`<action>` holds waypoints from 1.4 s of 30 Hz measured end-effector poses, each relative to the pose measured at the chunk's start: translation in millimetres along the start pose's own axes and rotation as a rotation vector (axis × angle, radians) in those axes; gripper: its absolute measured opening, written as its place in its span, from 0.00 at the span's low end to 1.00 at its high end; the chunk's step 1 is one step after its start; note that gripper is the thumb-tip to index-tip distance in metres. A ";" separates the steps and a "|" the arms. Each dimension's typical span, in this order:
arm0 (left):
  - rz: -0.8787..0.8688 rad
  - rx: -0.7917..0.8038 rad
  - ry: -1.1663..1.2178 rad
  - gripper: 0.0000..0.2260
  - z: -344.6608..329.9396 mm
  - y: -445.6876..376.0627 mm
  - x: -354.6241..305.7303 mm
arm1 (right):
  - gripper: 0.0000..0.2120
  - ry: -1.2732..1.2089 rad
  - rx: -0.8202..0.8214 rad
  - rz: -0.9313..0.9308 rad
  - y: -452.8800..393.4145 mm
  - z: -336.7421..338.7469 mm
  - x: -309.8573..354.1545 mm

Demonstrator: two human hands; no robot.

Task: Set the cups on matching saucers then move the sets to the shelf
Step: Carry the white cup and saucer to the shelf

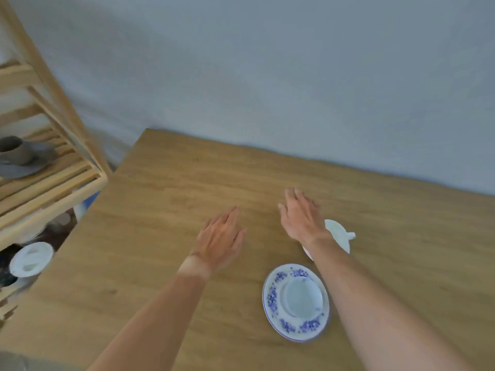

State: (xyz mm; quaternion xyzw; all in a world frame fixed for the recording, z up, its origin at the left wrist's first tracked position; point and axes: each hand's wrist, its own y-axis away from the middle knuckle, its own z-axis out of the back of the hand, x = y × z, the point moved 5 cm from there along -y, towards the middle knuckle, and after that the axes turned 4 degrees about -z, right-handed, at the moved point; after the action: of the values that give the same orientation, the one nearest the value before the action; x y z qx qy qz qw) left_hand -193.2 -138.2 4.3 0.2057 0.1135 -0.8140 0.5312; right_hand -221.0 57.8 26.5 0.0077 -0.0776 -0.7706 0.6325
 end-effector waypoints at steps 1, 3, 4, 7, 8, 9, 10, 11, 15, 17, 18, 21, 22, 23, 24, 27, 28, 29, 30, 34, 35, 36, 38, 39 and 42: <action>-0.020 0.010 0.008 0.30 -6.3 -3.1 -12.4 | 0.23 -0.005 -0.005 -0.033 4.0 2.4 -17.0; -0.067 0.024 0.025 0.25 -17.9 -10.2 -37.5 | 0.23 -0.021 -0.026 -0.100 12.0 7.1 -49.3; -0.089 0.033 0.027 0.24 -23.3 -13.6 -49.8 | 0.23 -0.032 -0.035 -0.139 16.6 9.4 -64.2; -0.134 0.067 0.046 0.24 -38.5 -23.7 -83.9 | 0.23 -0.065 -0.033 -0.244 33.3 13.2 -101.1; -0.148 0.080 0.056 0.24 -43.8 -26.7 -94.3 | 0.23 -0.072 -0.016 -0.267 38.0 11.9 -111.3; -0.158 0.094 0.065 0.24 -49.3 -30.1 -103.9 | 0.23 -0.082 -0.003 -0.290 41.7 9.7 -121.4; -0.164 0.108 0.070 0.25 -55.1 -33.5 -112.3 | 0.22 -0.101 0.001 -0.313 44.4 7.0 -131.4; -0.166 0.117 0.072 0.25 -60.9 -37.0 -119.7 | 0.19 -0.137 -0.003 -0.340 46.1 3.1 -141.5; -0.152 0.149 0.119 0.30 -80.7 -51.1 -145.3 | 0.18 -0.529 0.023 -0.514 49.3 -11.9 -168.0; -0.130 0.141 0.163 0.34 -89.6 -58.8 -154.7 | 0.20 -0.761 0.065 -0.589 49.7 -21.2 -171.9; -0.109 0.138 0.192 0.35 -92.9 -62.0 -157.2 | 0.20 -0.874 0.087 -0.635 50.6 -26.6 -171.8; -0.041 0.159 0.291 0.37 -104.4 -70.9 -160.7 | 0.22 -1.162 0.137 -0.779 51.3 -43.4 -175.5; -0.027 0.160 0.318 0.38 -106.8 -72.8 -160.0 | 0.21 -1.240 0.154 -0.815 52.0 -47.7 -176.5; -0.021 0.156 0.341 0.38 -108.8 -74.6 -158.9 | 0.19 -1.297 0.174 -0.832 53.1 -50.8 -177.1; -0.019 0.144 0.359 0.38 -109.8 -75.7 -157.5 | 0.18 -1.333 0.190 -0.832 53.9 -52.9 -176.8; -0.022 0.120 0.413 0.37 -111.7 -79.3 -151.7 | 0.15 -1.334 0.204 -0.770 52.2 -56.2 -172.8; -0.024 0.112 0.429 0.36 -110.9 -80.3 -148.8 | 0.12 -1.309 0.201 -0.740 50.9 -56.7 -170.4; -0.022 0.104 0.447 0.36 -109.8 -81.2 -144.5 | 0.10 -1.275 0.204 -0.715 49.6 -57.1 -167.4; -0.010 0.095 0.468 0.35 -108.3 -81.8 -138.9 | 0.09 -1.240 0.213 -0.696 48.5 -57.3 -164.1; 0.057 0.051 0.524 0.35 -100.3 -80.5 -107.9 | 0.09 -1.200 0.258 -0.653 42.0 -56.8 -143.1; 0.067 0.036 0.525 0.36 -96.6 -78.9 -98.5 | 0.10 -1.197 0.264 -0.635 39.0 -56.1 -134.8; 0.069 0.018 0.524 0.37 -90.9 -76.6 -89.5 | 0.11 -1.184 0.270 -0.613 35.2 -55.2 -125.4; 0.070 -0.036 0.522 0.38 -76.0 -69.9 -68.2 | 0.11 -1.162 0.294 -0.564 25.5 -54.5 -102.0; 0.075 -0.065 0.518 0.37 -67.4 -66.2 -56.1 | 0.11 -1.157 0.311 -0.540 19.7 -54.6 -88.4; 0.087 -0.164 0.500 0.35 -35.1 -52.2 -16.0 | 0.11 -1.149 0.364 -0.459 1.6 -55.0 -37.8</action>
State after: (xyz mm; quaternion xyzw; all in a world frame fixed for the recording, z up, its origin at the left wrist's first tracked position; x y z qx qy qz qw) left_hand -227.6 -89.6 -21.4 0.3613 0.2977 -0.7025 0.5360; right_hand -205.9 88.4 -30.9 -0.2826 -0.5297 -0.7421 0.2980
